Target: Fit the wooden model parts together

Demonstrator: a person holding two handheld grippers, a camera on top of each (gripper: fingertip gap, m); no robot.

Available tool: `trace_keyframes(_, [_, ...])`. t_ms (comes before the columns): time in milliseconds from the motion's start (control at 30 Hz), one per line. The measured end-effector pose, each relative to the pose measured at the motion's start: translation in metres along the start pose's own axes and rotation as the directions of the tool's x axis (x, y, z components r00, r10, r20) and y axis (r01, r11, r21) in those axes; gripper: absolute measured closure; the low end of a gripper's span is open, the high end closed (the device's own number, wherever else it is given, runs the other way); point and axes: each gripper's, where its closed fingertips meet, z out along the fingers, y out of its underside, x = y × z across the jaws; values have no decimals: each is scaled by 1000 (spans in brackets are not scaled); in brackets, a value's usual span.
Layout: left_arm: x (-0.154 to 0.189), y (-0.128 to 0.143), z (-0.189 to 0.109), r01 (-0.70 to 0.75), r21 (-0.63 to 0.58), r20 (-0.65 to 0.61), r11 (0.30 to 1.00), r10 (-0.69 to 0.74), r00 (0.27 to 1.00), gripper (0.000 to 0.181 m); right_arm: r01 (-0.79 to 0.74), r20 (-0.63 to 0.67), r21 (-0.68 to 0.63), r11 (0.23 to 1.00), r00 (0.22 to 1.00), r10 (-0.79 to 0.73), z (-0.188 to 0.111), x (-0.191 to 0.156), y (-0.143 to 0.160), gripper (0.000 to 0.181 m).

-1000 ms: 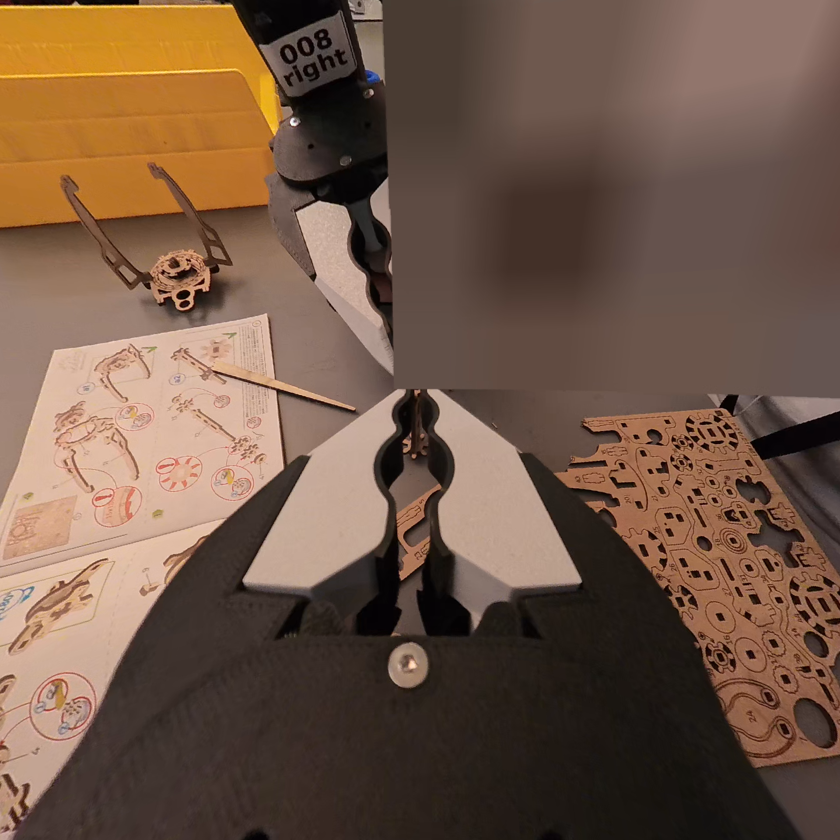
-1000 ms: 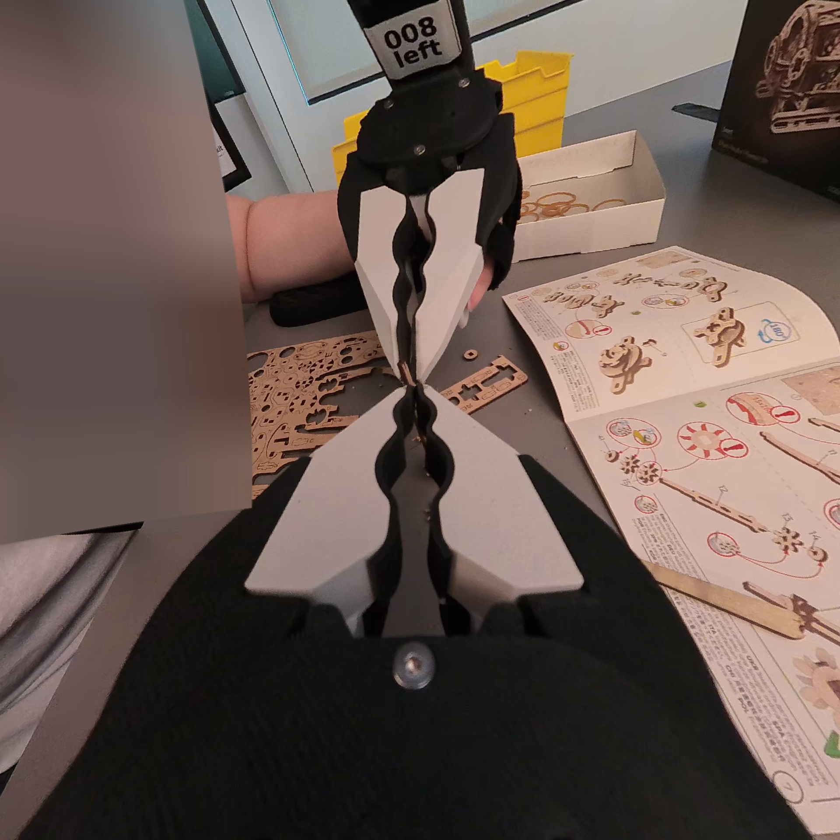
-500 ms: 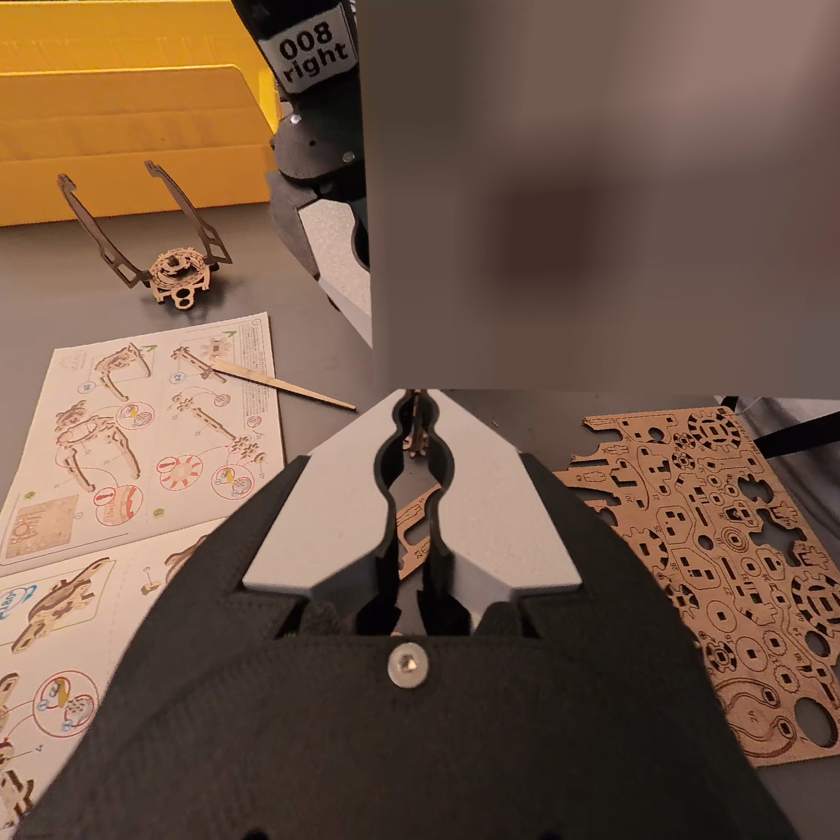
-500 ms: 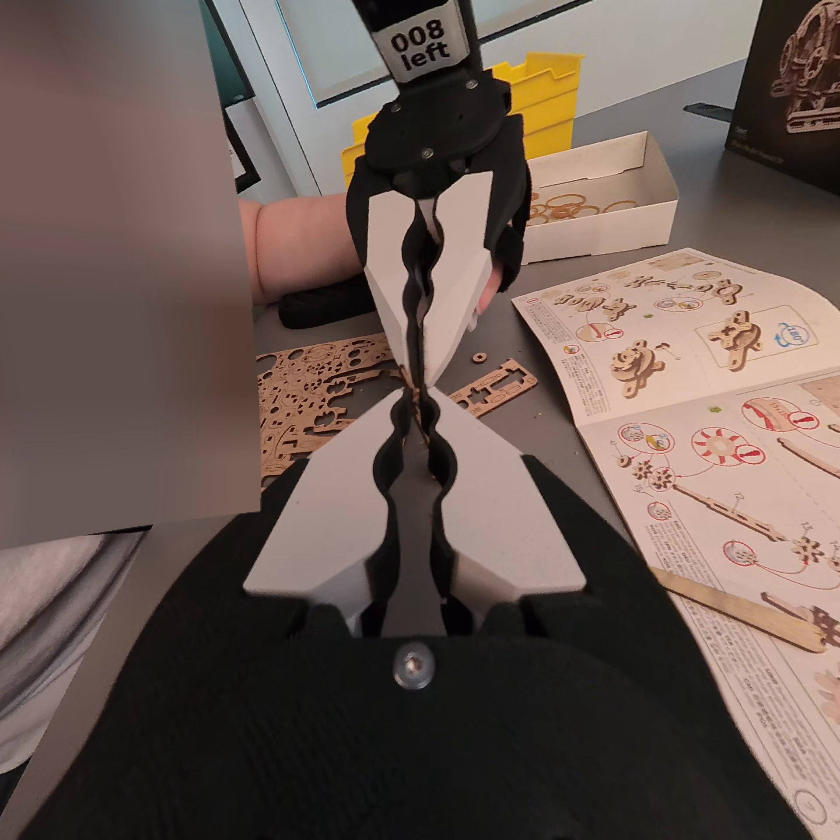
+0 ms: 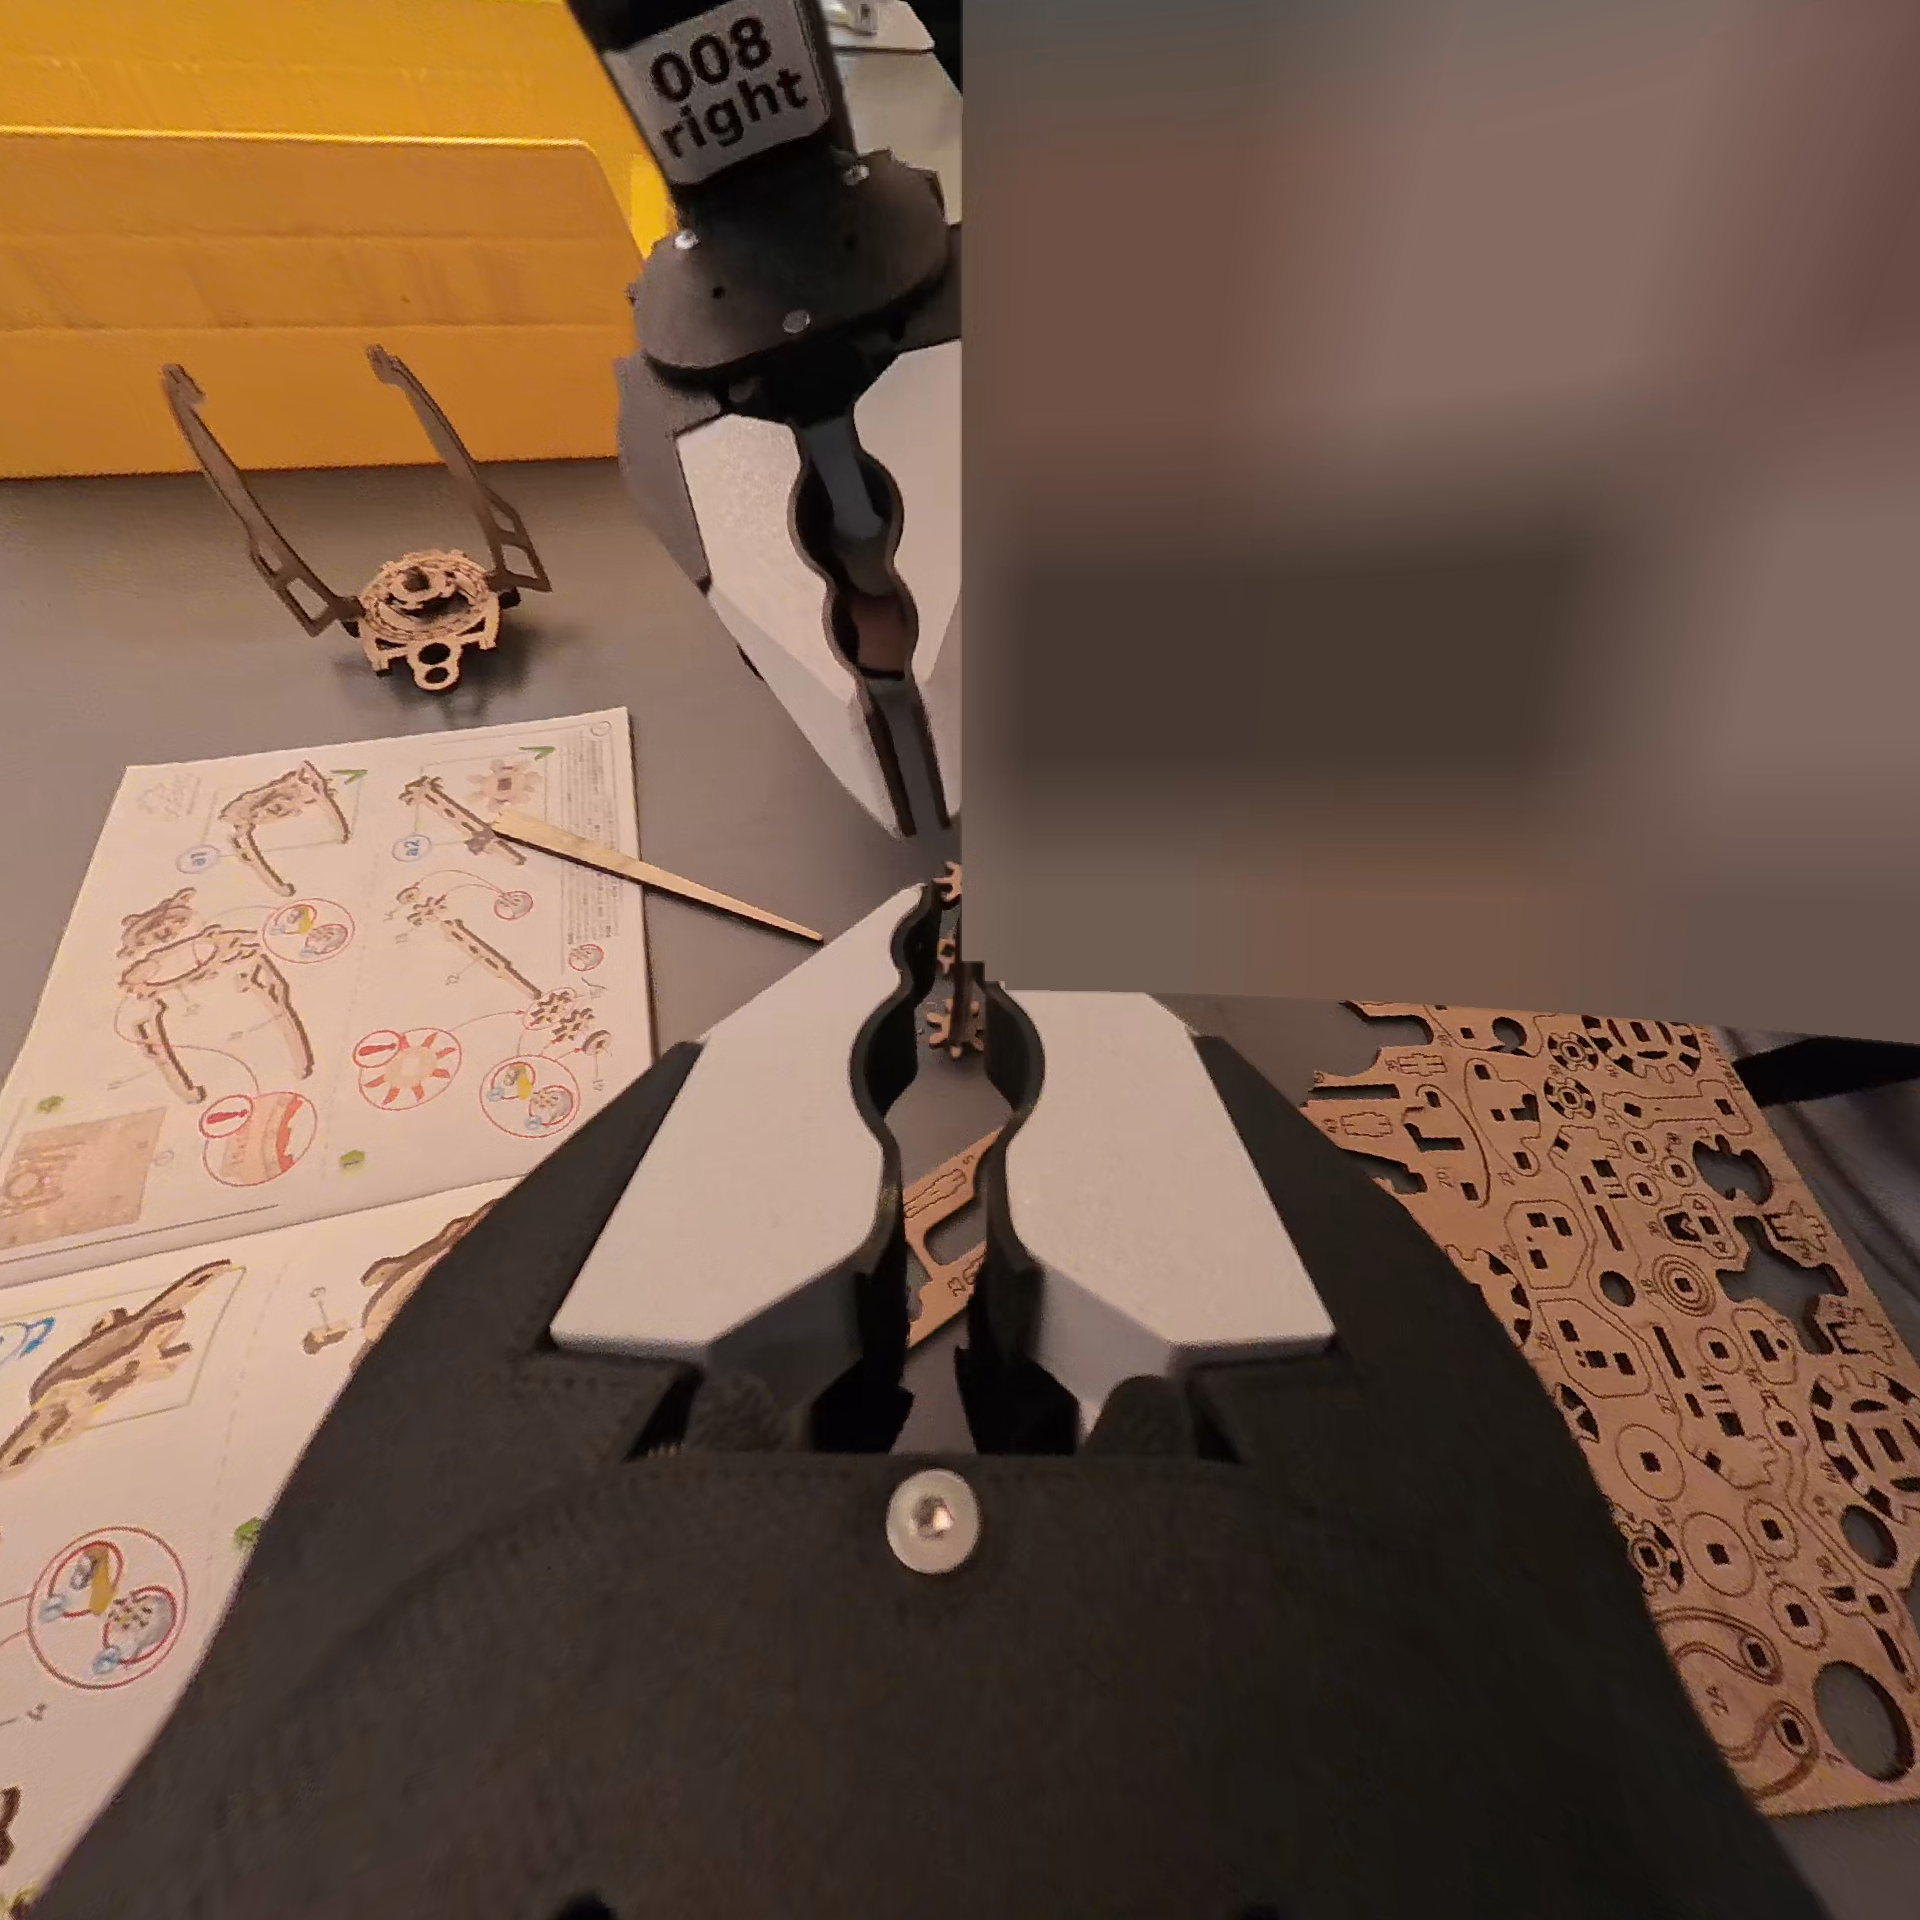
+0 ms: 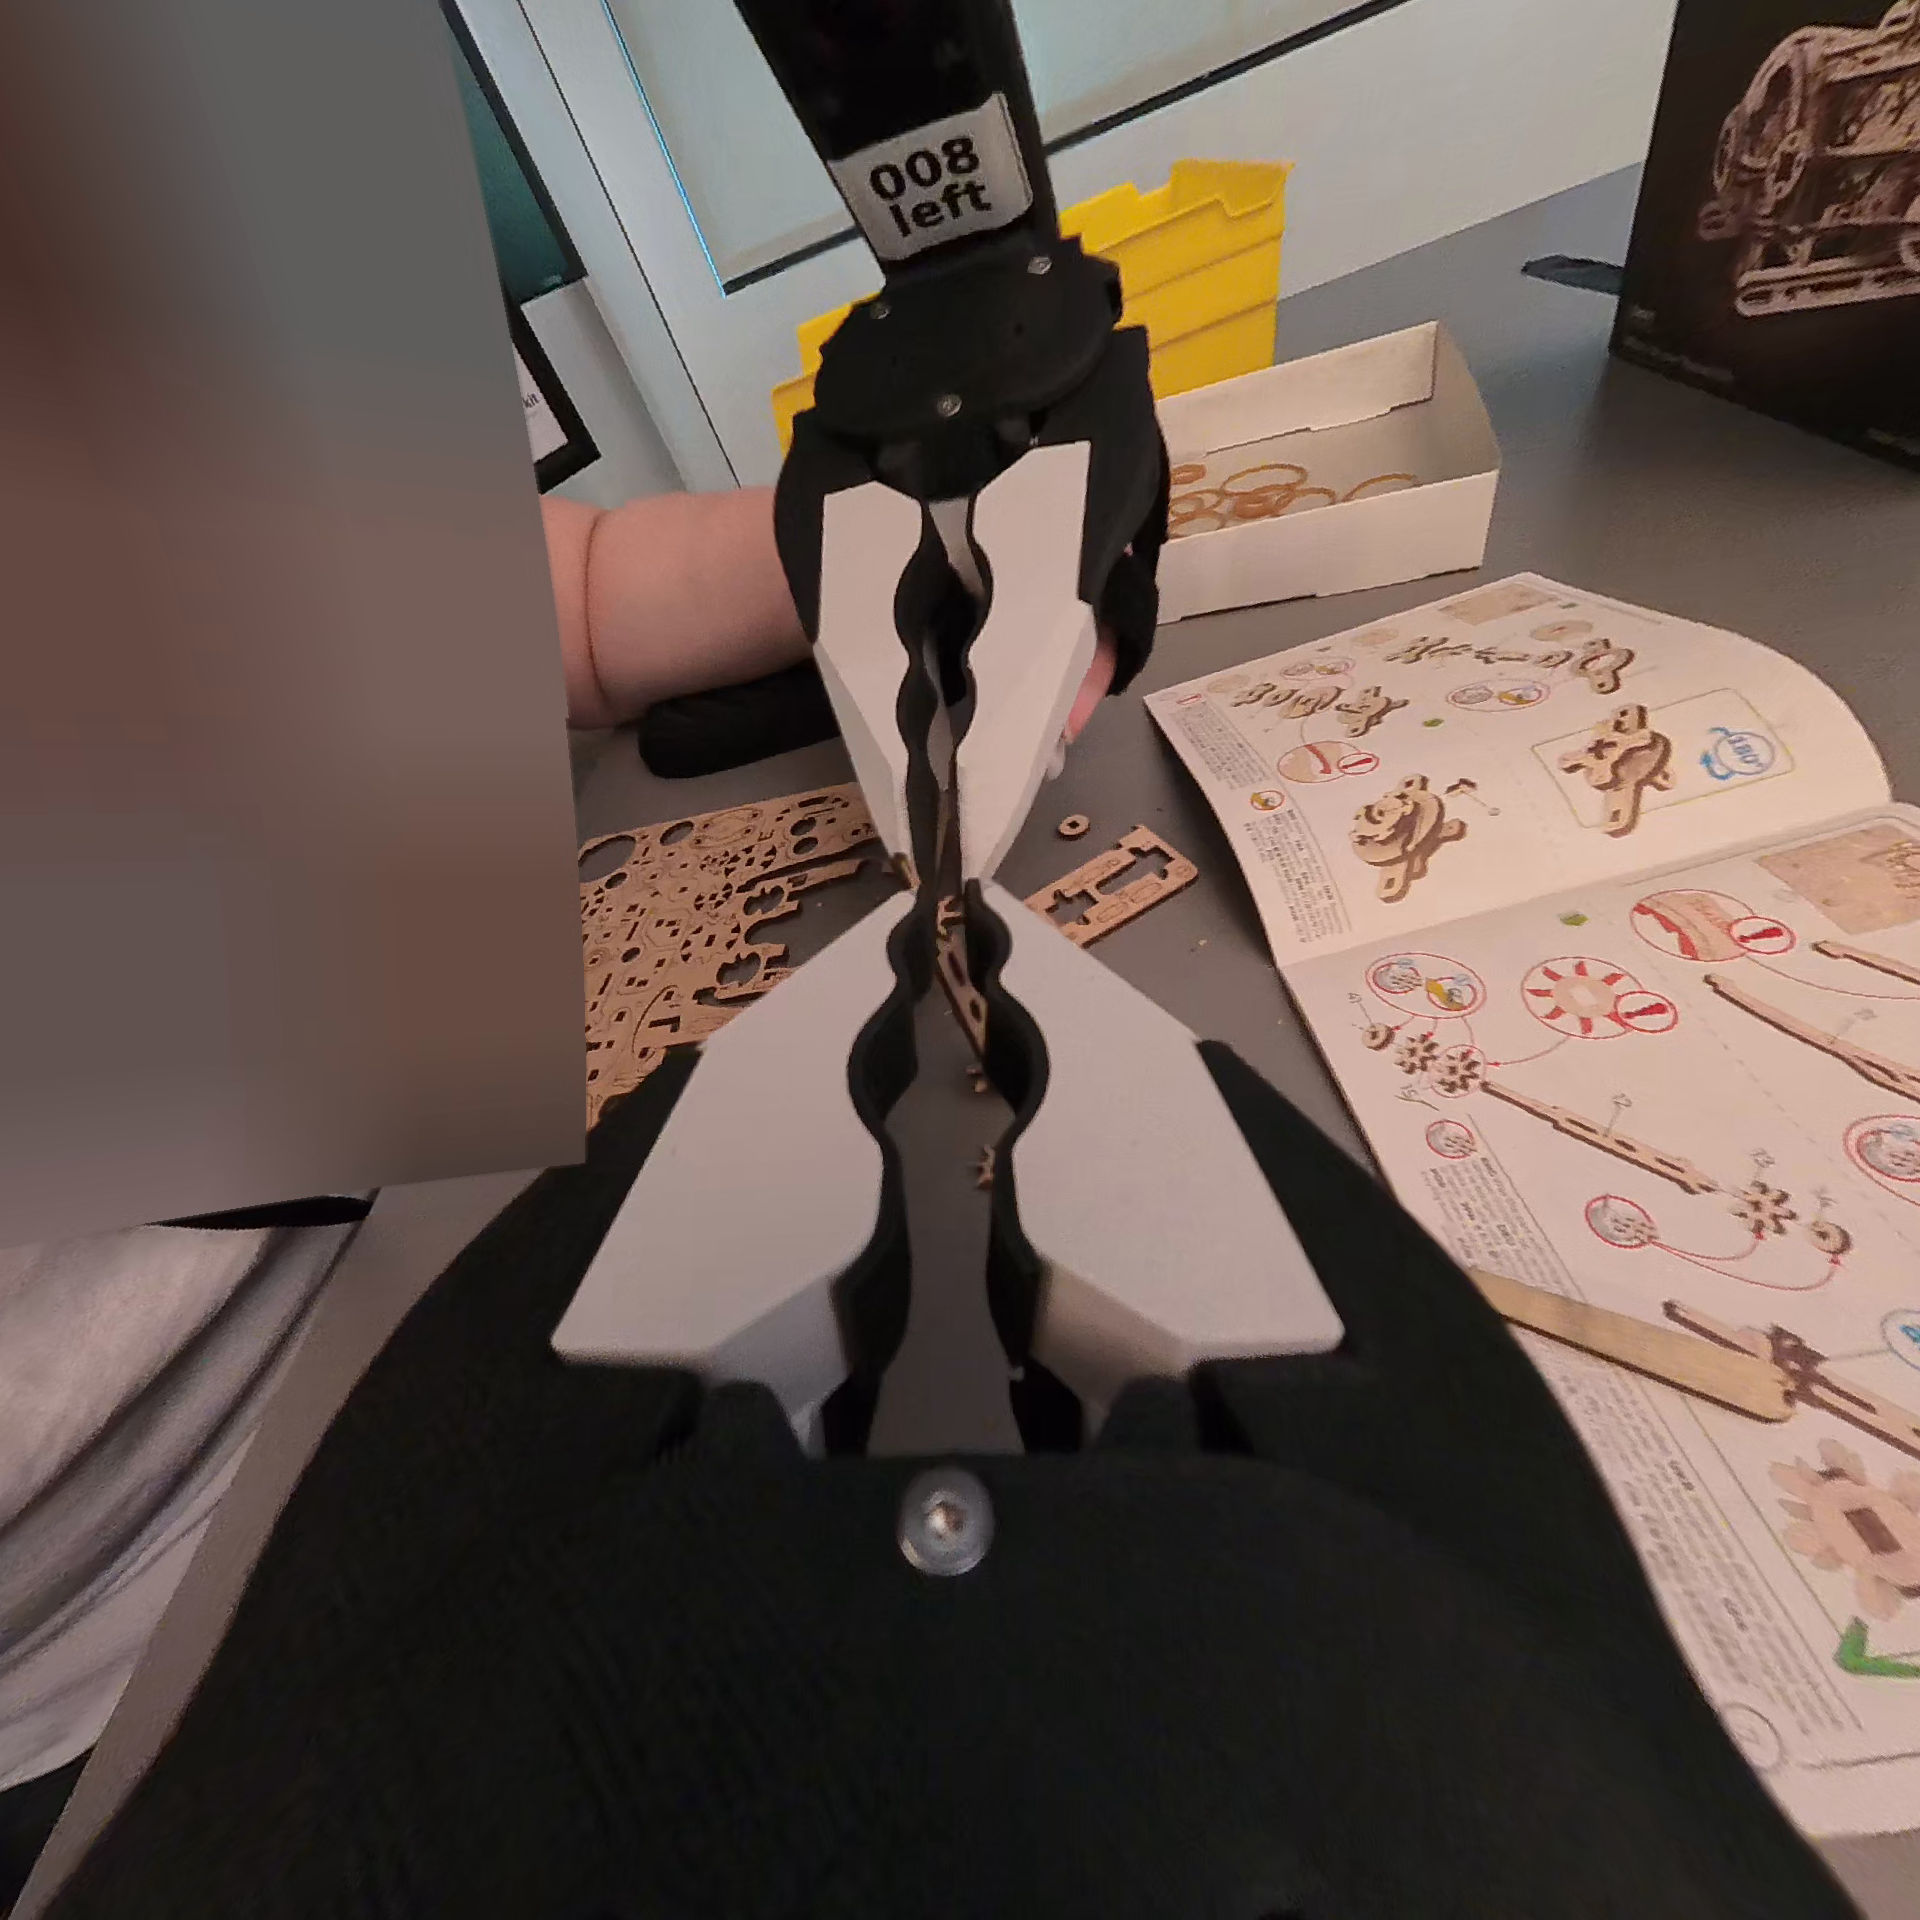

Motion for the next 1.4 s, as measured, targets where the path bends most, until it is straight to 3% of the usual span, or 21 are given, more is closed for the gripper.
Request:
trace_keyframes(33, [-3, 0, 0, 9, 2, 11, 1000, -9, 1000, 179, 4, -3, 6, 1000, 1000, -4, -1, 0, -1, 178])
trace_keyframes(200, [-13, 2, -3, 33, 3, 59, 999, -33, 998, 181, -10, -8, -9, 1000, 1000, 10, 1, 0, 1, 177])
trace_keyframes(867, [-9, 1, -1, 25, 0, 43, 1000, -25, 999, 181, -92, -80, -7, 996, 993, 92, 8, 6, 4, 178])
trace_keyframes(1100, [1, 0, -2, 8, -7, -8, 1000, -9, 1000, 181, 16, -80, -56, 998, 997, -20, 10, -3, 7, 178])
trace_keyframes(1400, [5, 1, -1, -40, -45, 13, 998, 41, 999, 181, 28, -60, -84, 996, 998, -33, 11, -8, 10, 176])
